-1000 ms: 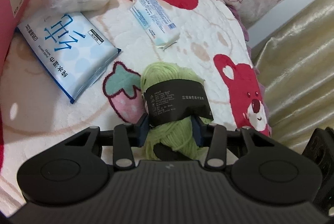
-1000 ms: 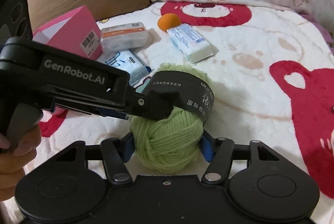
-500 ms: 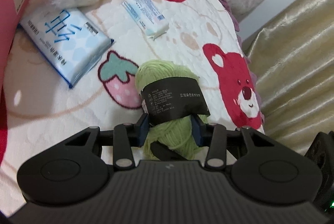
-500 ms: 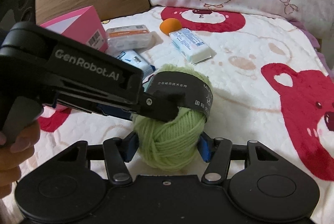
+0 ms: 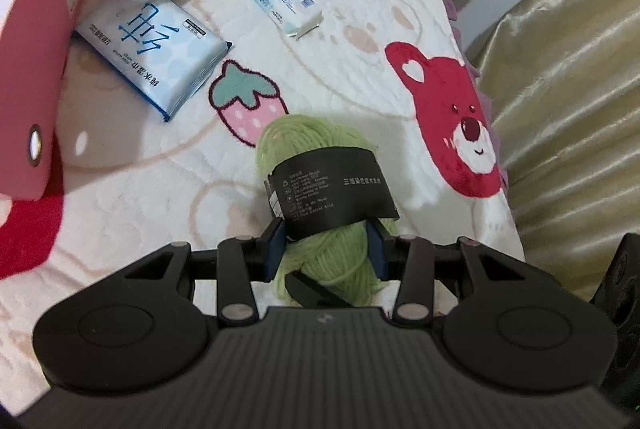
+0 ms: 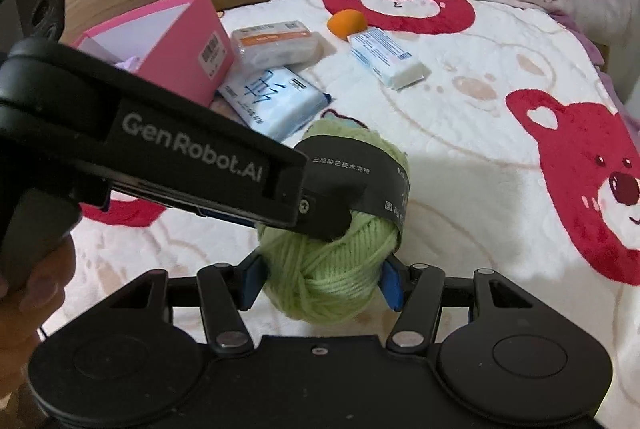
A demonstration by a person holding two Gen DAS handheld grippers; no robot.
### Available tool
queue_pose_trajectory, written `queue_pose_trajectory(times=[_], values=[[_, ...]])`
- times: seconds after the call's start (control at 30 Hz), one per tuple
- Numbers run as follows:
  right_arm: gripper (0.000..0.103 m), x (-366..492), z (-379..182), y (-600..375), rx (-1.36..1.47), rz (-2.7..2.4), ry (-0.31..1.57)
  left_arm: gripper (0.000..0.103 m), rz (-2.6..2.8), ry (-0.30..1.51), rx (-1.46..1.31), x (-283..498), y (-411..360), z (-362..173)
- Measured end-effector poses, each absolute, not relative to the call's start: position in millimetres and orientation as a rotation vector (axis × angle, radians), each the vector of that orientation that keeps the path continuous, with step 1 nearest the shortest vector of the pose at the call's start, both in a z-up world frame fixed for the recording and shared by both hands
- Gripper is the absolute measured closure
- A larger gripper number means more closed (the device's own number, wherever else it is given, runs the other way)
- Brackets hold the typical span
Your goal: Organize objects
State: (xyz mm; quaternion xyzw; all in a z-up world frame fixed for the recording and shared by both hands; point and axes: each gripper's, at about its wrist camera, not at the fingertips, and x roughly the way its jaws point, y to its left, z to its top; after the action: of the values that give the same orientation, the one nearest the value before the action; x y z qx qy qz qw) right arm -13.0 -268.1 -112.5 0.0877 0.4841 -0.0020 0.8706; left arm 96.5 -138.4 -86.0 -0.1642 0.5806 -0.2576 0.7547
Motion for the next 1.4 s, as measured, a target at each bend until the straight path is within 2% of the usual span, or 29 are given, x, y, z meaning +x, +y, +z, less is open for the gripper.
queue_pose_trajectory(times=[0.67, 1.4], values=[[0.041, -19.3, -56.2, -209.2, 0.097, 0.082, 1.056, 0.062, -0.506, 1.249, -0.396, 58.2, -79.1, -36.3], [0.041, -10.2, -1.6, -119.9, -0.032, 0.253, 0.957, 0.061, -0.425, 1.125, -0.476, 28.4, 29.4, 21.4]])
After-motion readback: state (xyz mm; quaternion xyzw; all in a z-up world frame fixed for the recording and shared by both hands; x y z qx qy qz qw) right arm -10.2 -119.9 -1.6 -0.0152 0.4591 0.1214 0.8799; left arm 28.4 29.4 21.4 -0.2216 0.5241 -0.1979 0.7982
